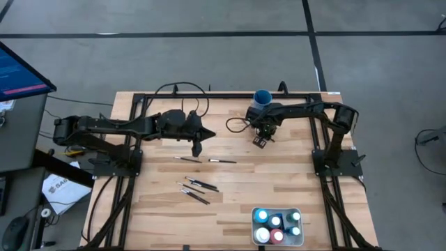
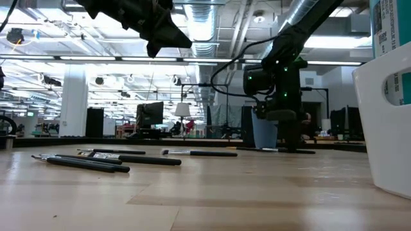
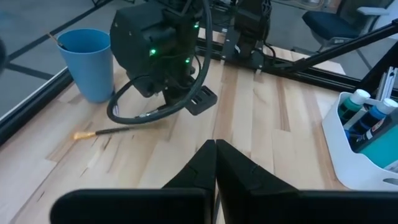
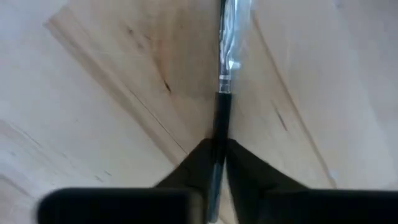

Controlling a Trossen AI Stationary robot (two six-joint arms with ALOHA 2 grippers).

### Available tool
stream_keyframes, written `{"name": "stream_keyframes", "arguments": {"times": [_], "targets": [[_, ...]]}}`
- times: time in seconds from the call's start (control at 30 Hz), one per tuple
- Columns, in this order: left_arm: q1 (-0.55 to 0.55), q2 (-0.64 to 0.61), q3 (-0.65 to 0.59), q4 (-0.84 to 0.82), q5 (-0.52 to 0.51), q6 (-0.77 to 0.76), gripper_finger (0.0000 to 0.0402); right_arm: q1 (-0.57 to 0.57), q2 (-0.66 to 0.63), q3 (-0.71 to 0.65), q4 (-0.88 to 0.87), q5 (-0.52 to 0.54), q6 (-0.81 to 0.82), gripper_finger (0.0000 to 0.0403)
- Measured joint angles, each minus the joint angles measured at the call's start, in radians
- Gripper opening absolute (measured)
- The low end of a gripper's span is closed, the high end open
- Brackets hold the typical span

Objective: Pick & Place Paint Supplies
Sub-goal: Put the silver paintbrush into the blue cup

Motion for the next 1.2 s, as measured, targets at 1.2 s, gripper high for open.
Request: {"name": "stream_keyframes", "arguments": {"times": [1.2], "targets": [[0.0,0.0,0.0,-0.018,0.021,-0.007,0.0002,-0.146,-0.543,-0.011,0.485,0.05,-0.008,0.0004]]}}
